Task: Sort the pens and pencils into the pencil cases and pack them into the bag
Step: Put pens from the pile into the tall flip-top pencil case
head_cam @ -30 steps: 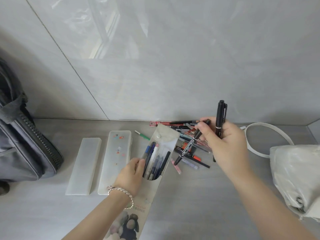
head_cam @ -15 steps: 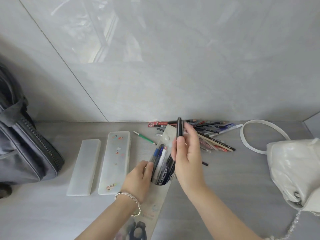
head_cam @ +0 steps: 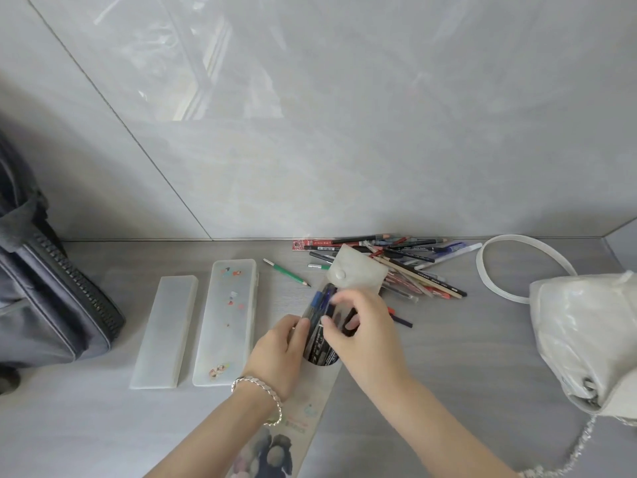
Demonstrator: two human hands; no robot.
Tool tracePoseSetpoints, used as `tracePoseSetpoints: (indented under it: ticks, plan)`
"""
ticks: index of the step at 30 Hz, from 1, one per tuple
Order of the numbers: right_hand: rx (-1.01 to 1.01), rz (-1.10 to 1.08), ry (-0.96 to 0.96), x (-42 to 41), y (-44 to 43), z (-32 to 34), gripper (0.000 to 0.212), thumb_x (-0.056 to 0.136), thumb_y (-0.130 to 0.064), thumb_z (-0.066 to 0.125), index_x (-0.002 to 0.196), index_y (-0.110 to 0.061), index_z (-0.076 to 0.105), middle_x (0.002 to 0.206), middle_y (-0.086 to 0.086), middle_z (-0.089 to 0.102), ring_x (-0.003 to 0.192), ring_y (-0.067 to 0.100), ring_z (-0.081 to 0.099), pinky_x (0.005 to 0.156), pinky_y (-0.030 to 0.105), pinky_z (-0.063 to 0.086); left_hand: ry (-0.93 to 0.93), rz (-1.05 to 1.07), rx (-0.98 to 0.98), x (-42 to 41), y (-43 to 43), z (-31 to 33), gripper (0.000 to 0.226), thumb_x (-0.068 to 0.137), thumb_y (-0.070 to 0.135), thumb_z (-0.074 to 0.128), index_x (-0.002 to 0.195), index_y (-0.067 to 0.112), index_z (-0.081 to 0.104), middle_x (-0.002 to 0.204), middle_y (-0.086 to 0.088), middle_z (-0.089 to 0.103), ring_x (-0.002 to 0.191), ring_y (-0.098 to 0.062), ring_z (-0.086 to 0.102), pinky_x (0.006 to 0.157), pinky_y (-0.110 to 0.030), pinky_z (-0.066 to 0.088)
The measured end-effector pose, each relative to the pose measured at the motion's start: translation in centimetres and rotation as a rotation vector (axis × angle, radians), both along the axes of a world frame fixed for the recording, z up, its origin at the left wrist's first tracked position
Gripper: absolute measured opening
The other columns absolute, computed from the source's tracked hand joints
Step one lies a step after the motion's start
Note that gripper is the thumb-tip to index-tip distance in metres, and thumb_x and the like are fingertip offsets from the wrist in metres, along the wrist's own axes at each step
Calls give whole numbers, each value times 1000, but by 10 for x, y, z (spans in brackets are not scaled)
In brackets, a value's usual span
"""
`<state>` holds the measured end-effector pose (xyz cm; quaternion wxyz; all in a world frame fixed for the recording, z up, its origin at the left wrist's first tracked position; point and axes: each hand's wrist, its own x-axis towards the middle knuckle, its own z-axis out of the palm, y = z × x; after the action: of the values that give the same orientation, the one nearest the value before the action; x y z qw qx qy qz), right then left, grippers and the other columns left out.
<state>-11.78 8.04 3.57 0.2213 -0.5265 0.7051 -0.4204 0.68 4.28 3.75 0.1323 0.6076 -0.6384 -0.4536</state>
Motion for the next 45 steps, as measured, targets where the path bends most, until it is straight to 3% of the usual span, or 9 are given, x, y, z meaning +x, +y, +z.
tracePoseSetpoints:
  ticks: [2,6,9,14,24,28,33,37,45]
  plan:
    - [-61,146,194,-1,1,-6,1,72,-17,65,72,-17,65,81,-7,64,84,6,46,81,12,37,9,-6,-13,-2,-3,0,36,96,26,41,60,22,41,53,5,40,54,-11,38,49,-18,32]
    - [-223,95,162,-18,-4,-6,7,78,-15,62,74,-12,67,79,-3,67,84,9,52,84,15,39,-16,59,-40,4,-16,-1,34,97,27,38,69,10,47,59,1,43,58,-15,39,52,-17,31]
    - [59,-67,151,-50,-20,-26,12,82,-7,61,90,-10,69,90,1,68,86,12,56,83,26,47,-84,118,-50,14,-28,0,37,97,29,36,72,6,49,62,-2,45,58,-15,39,55,-22,31]
    - [601,119,413,-74,-45,-60,23,89,-15,54,111,-12,62,111,7,63,105,24,57,85,34,45,-122,185,-61,28,-37,1,40,98,25,37,59,14,36,56,-1,38,53,-16,33,51,-29,26]
    - [703,373,833,-64,-56,-55,35,86,-12,55,120,-5,45,116,14,56,107,30,56,80,36,45,-148,220,-8,41,-33,-13,35,98,27,36,73,5,47,61,-3,44,56,-17,37,54,-29,29]
    - [749,379,820,-63,-58,-54,38,84,-11,58,119,-4,45,117,14,58,106,30,59,82,35,46,-128,200,-6,33,-32,-11,36,98,26,36,67,8,41,59,-2,39,55,-17,34,52,-29,27]
    - [666,226,586,-76,-56,-50,25,89,-7,48,113,-4,53,117,13,50,100,30,57,72,32,41,-112,175,-13,27,-33,-7,36,98,27,36,66,9,41,59,-1,38,55,-16,34,51,-28,27]
    - [575,82,607,-102,-58,-44,26,90,-17,44,111,-6,55,109,10,51,92,27,58,62,28,36,-123,157,0,26,-33,-6,37,98,27,35,65,11,39,58,0,37,54,-16,33,50,-28,26]
    - [762,107,690,-115,-65,-57,29,93,-26,51,116,-9,55,112,10,49,79,23,53,62,31,42,-116,154,6,29,-30,-5,38,98,28,34,64,11,39,57,1,36,54,-16,32,50,-28,25]
